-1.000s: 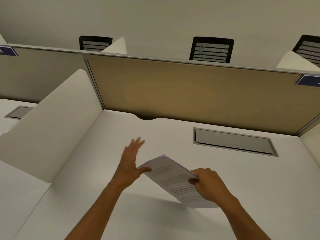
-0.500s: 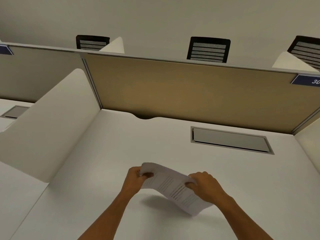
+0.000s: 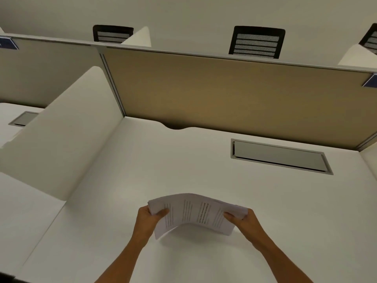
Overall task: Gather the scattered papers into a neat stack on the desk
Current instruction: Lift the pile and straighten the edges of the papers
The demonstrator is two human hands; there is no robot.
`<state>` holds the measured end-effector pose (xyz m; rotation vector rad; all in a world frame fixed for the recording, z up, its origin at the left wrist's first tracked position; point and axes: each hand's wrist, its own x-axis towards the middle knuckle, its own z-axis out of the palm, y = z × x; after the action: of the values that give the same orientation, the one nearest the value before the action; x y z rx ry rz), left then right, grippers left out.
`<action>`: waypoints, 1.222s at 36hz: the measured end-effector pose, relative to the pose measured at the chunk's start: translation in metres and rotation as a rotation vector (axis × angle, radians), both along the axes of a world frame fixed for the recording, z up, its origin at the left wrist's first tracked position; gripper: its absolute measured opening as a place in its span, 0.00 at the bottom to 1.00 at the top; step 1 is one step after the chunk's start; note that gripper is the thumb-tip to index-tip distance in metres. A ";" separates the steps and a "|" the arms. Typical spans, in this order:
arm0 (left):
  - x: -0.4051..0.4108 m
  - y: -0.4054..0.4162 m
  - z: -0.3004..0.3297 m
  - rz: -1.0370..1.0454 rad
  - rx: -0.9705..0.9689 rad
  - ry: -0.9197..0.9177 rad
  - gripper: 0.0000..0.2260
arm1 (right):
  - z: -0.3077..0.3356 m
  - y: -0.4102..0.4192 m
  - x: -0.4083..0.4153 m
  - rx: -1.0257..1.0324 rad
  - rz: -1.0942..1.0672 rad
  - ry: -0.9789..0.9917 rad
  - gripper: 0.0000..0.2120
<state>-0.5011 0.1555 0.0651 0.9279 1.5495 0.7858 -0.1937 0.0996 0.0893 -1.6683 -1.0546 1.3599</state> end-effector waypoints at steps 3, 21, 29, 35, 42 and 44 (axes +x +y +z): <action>-0.008 -0.004 -0.002 -0.036 0.000 -0.006 0.12 | 0.000 -0.001 -0.010 -0.012 -0.082 0.033 0.09; 0.006 -0.015 0.003 0.050 0.113 -0.015 0.11 | -0.004 -0.005 -0.031 0.033 -0.235 0.099 0.10; -0.003 -0.017 -0.002 -0.035 0.130 0.008 0.14 | -0.005 -0.006 -0.022 -0.007 -0.203 0.079 0.11; 0.003 -0.020 -0.002 0.013 0.150 0.013 0.09 | -0.003 -0.006 -0.026 0.005 -0.201 0.059 0.10; -0.001 -0.024 -0.011 -0.037 0.158 0.047 0.06 | -0.011 -0.011 -0.028 -0.007 -0.188 0.055 0.14; -0.001 -0.026 -0.012 -0.035 0.139 0.043 0.06 | -0.014 -0.012 -0.029 -0.006 -0.175 0.031 0.15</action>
<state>-0.5022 0.1297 0.0527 1.0768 1.5264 0.8621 -0.2230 0.0875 0.0754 -1.6962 -0.8661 1.2723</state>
